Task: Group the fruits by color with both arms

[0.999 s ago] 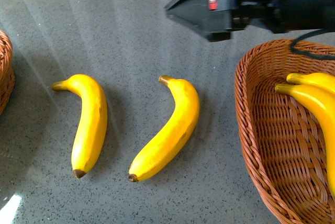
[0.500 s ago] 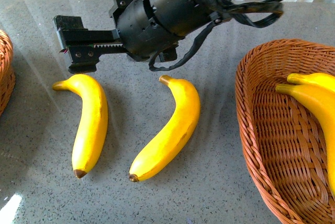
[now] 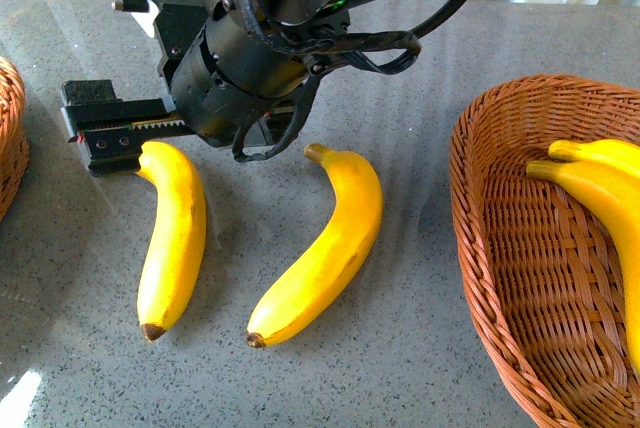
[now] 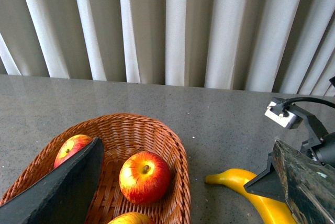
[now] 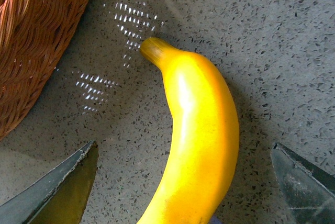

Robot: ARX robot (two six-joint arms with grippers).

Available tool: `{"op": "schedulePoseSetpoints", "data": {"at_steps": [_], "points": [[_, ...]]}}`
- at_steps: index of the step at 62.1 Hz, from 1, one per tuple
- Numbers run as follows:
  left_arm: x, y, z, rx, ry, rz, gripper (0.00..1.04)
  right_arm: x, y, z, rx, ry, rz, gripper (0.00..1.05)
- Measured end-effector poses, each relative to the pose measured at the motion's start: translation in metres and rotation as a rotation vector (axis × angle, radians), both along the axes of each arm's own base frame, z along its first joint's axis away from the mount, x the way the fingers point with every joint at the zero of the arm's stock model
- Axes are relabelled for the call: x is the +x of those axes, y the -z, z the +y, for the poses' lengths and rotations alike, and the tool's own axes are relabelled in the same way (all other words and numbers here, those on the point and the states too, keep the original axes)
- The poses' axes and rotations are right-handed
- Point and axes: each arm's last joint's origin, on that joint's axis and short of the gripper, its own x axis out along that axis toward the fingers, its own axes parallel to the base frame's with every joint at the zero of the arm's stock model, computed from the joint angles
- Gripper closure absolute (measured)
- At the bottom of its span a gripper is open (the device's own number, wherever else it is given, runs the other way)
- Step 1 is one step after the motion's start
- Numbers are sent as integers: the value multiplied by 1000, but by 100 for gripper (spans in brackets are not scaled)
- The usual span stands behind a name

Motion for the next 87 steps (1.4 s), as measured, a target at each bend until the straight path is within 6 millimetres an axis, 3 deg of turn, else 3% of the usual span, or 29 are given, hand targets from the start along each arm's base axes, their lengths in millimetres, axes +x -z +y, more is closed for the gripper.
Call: {"op": "schedulePoseSetpoints", "data": {"at_steps": [36,82,87], "points": [[0,0,0,0,0,0,9,9,5,10,-35,14,41,9],[0,0,0,0,0,0,9,12,23,6,-36,67,130,9],[0,0,0,0,0,0,9,12,23,6,-41,70,129,15]]}}
